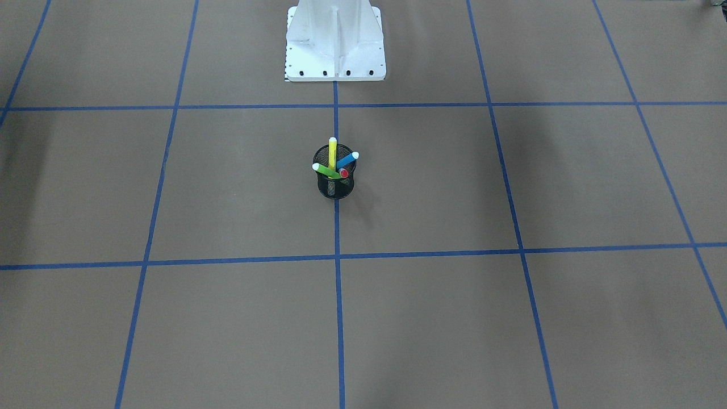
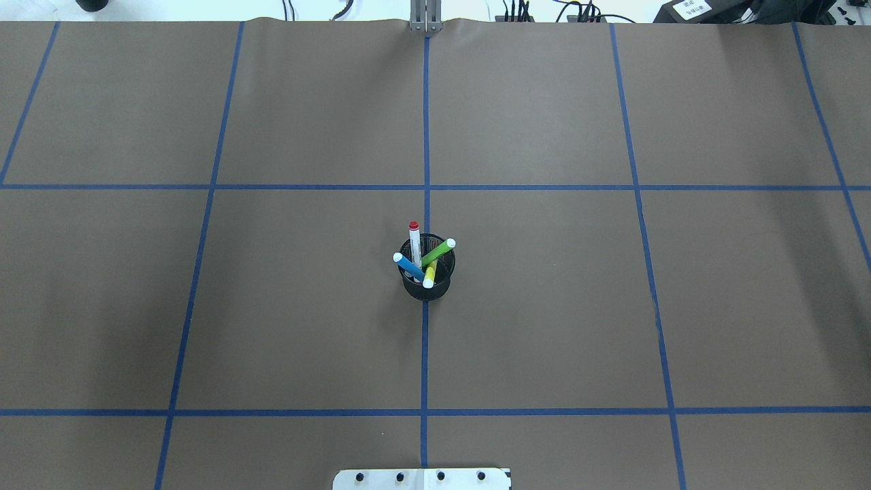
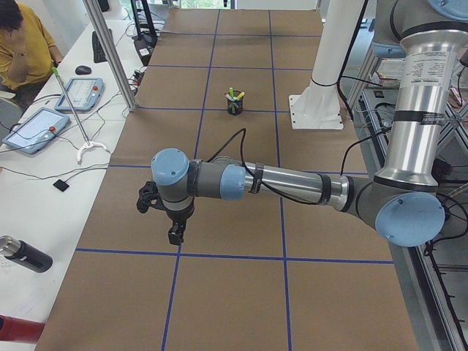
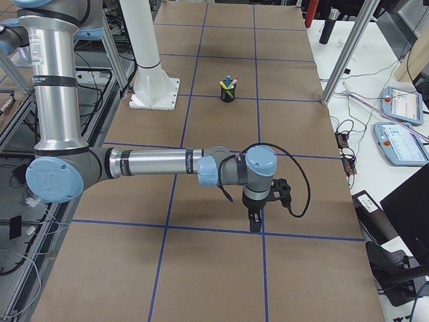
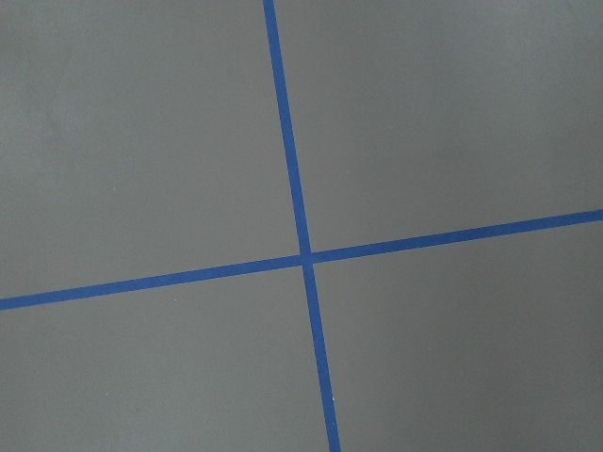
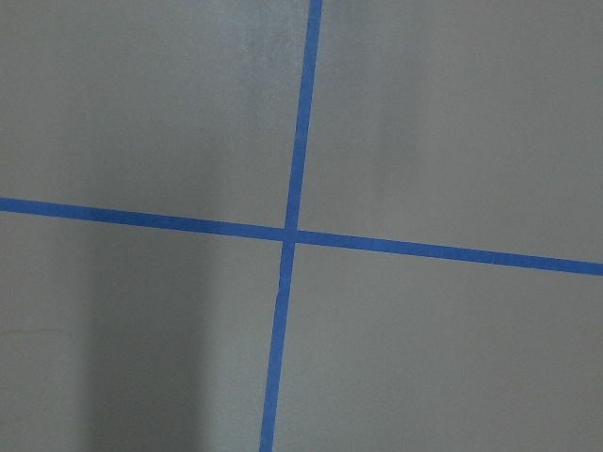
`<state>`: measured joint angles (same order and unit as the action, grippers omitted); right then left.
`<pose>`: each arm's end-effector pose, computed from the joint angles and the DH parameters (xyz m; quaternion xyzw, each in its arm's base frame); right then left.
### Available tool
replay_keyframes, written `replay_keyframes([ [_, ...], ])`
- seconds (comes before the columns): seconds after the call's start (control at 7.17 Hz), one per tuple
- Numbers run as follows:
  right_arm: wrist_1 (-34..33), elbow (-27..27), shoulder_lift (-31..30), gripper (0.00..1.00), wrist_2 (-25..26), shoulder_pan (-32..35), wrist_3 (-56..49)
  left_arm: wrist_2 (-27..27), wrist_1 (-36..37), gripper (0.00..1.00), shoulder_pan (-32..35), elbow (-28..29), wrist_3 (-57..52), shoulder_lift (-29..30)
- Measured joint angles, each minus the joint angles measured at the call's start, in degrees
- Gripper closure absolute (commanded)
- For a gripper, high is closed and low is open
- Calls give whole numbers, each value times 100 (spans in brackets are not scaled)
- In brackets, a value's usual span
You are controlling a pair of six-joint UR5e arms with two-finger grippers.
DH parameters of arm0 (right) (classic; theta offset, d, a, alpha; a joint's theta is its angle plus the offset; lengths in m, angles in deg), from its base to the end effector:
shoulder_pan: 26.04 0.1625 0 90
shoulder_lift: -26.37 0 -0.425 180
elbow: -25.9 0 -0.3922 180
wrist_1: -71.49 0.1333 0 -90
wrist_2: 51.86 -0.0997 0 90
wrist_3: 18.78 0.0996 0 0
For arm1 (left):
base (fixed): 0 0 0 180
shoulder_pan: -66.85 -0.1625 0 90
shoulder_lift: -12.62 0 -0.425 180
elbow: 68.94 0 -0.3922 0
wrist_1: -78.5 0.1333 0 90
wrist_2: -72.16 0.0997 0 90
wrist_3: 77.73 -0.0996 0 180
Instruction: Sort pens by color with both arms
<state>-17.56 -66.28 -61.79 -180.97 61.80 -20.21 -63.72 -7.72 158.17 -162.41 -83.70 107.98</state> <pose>0.0512 -0.5132 0.6281 0.0387 -0.3347 -0.0440 0.9405 -0.0741 -0.5311 0.5857 0.0652 0.3860 0.0545 0.9186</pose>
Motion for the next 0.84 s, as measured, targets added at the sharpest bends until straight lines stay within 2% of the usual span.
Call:
replay_keyframes([
  [0.56,90,-109,2,0,17,-164,18,11,-13,0,-3,-126,7,4],
  [0.84,677,-96,0,0,18,-184,76,14,-66,0,-29,-136,24,107],
])
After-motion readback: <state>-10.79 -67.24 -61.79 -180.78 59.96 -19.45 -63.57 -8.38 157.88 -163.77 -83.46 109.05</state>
